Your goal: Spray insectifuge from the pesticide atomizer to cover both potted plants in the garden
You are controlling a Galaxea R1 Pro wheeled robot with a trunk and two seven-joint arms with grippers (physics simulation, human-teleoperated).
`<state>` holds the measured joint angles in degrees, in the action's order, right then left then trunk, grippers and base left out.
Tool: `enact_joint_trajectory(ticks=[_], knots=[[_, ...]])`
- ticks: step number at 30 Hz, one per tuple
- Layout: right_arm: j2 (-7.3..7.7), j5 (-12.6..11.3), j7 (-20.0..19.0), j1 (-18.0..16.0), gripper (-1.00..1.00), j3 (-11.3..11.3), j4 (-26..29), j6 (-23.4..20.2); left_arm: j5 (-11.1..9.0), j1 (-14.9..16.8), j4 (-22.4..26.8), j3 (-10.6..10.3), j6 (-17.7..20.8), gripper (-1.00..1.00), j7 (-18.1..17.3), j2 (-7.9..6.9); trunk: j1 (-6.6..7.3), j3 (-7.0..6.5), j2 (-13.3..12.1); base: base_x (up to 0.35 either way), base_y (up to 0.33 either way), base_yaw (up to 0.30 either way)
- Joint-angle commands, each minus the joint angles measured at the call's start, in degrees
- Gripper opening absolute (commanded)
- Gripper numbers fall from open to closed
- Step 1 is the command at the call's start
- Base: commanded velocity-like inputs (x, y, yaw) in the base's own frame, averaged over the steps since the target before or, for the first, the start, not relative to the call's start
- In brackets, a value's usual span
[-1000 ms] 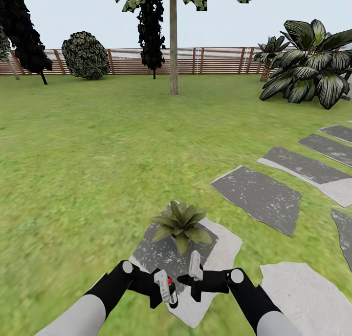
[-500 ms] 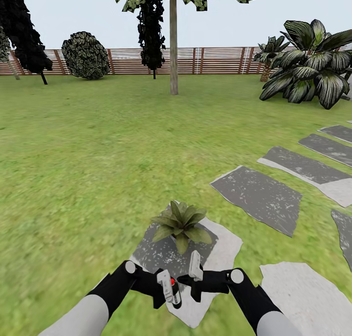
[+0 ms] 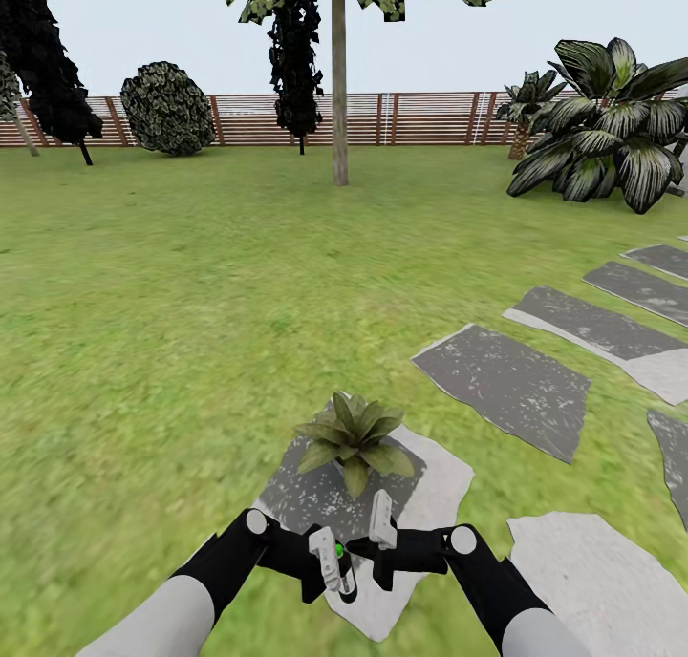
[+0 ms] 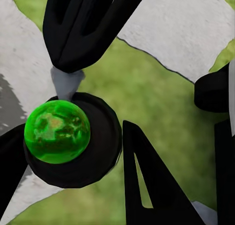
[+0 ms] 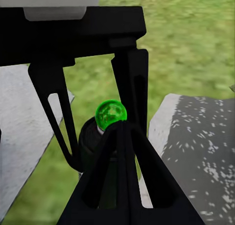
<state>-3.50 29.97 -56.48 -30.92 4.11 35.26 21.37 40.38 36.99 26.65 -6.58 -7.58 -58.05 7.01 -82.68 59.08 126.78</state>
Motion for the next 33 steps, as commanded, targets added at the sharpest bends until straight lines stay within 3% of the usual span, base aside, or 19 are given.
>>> enact_joint_trajectory(ticks=[1,6,8,16,21,22,26,29,30,33], knots=[[-0.02,0.4,0.0,0.0,-1.00,-0.1,0.1,0.2,0.5,0.0,0.1,0.1,-0.6,-1.00,0.0,0.02,0.01,0.05,0.0,0.000,0.000,0.000],[-0.02,0.4,0.0,0.0,-1.00,-0.1,0.1,0.2,1.1,0.0,0.0,-0.2,-0.6,-1.00,0.5,-0.39,0.01,0.05,0.0,0.000,0.000,0.000],[-0.02,0.4,0.0,0.0,-1.00,-0.1,0.1,0.2,1.2,-0.2,0.0,-0.3,-0.6,-1.00,1.2,-1.54,0.01,0.05,0.0,0.000,0.000,0.000],[-0.02,0.5,0.0,0.0,-1.00,-0.1,0.0,0.2,1.3,-0.3,0.1,-0.4,-0.4,-1.00,1.5,-9.06,0.01,0.05,0.0,0.000,0.000,0.000],[0.17,0.7,0.0,0.0,-1.00,0.0,-0.2,0.3,1.3,-0.6,0.6,-0.3,-0.5,-1.00,1.5,-12.69,0.01,0.05,0.0,0.000,0.000,0.000],[0.37,0.8,0.0,0.0,1.00,0.0,-0.2,0.3,1.3,-0.6,0.7,-0.2,-0.4,-1.00,1.5,-13.36,0.01,0.05,0.0,0.000,0.000,0.000],[0.76,0.8,0.2,0.0,1.00,-0.1,-2.6,0.5,0.9,-0.6,0.4,0.2,0.0,-1.00,1.6,-16.07,0.01,0.05,0.0,0.000,0.000,0.000],[0.99,0.8,2.0,0.1,1.00,-0.3,-5.3,0.5,0.5,-0.6,0.1,0.8,0.3,-1.00,1.8,-17.11,0.01,0.05,0.0,0.000,0.000,0.000],[1.35,0.8,3.9,0.1,1.00,-0.4,-5.8,0.5,0.4,-0.6,0.1,1.4,0.3,-1.00,1.8,-17.22,0.01,0.05,0.0,0.000,0.000,0.000],[4.14,0.6,15.4,0.3,1.00,-0.4,-9.7,0.6,0.0,-0.7,-0.8,5.8,0.6,-1.00,2.5,-17.18,0.01,0.05,0.0,0.000,0.000,0.000]])
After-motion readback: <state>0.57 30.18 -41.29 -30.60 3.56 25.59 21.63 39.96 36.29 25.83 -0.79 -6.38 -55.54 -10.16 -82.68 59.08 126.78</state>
